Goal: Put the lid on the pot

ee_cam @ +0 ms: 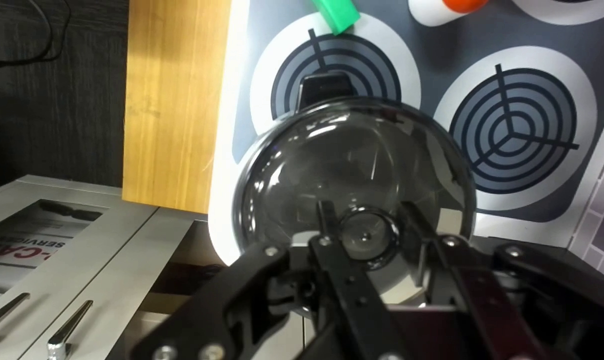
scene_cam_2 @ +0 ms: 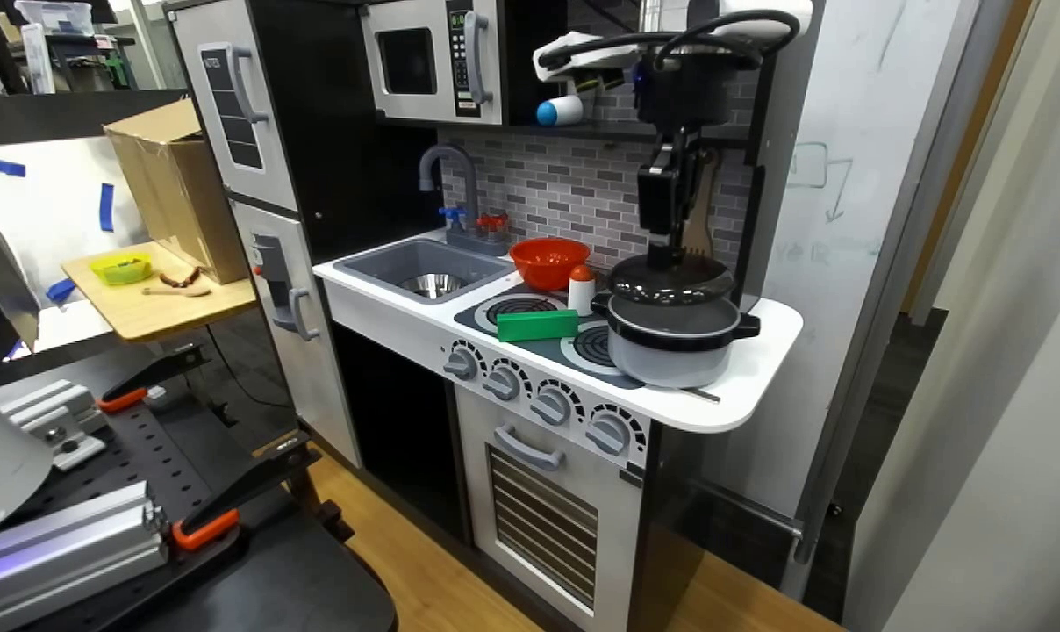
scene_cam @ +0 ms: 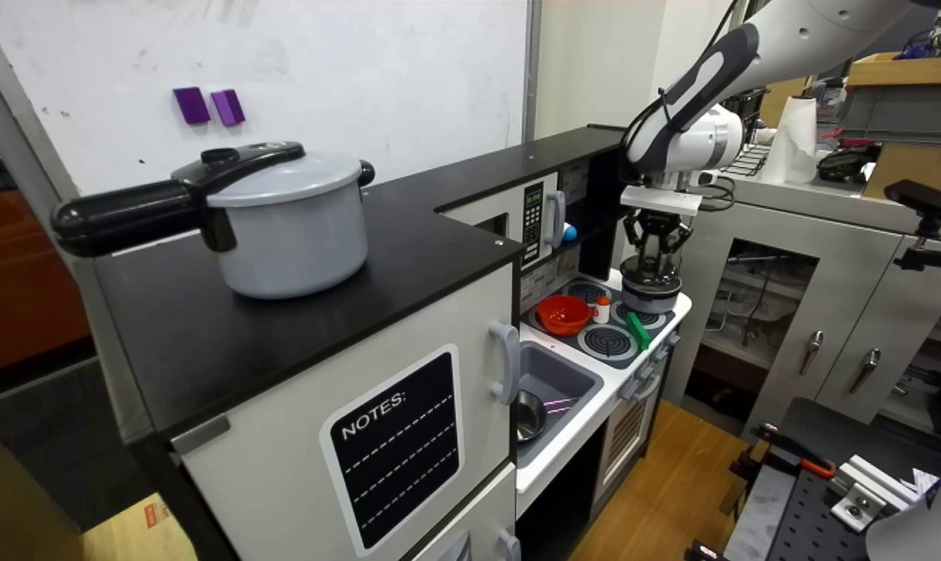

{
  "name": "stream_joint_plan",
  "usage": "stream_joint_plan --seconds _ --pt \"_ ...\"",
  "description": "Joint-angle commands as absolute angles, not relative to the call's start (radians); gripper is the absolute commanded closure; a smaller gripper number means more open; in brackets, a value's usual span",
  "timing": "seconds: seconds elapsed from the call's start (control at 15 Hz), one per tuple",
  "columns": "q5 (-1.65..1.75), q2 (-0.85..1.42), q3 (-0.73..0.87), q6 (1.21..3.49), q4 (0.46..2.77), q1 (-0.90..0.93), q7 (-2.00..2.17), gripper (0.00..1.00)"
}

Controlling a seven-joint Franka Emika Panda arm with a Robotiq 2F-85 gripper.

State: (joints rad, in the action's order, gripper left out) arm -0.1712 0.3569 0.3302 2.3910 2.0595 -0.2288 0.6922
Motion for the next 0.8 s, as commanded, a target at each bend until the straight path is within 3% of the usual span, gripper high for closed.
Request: stream_joint_plan --seconds 0.0,0.73 --pt "-0.219 0.369 0.319 2.354 2.027 -0.251 0.688 0.92" --pt "-0.176 0.351 0.335 2.389 2.101 -0.231 0.712 0.92"
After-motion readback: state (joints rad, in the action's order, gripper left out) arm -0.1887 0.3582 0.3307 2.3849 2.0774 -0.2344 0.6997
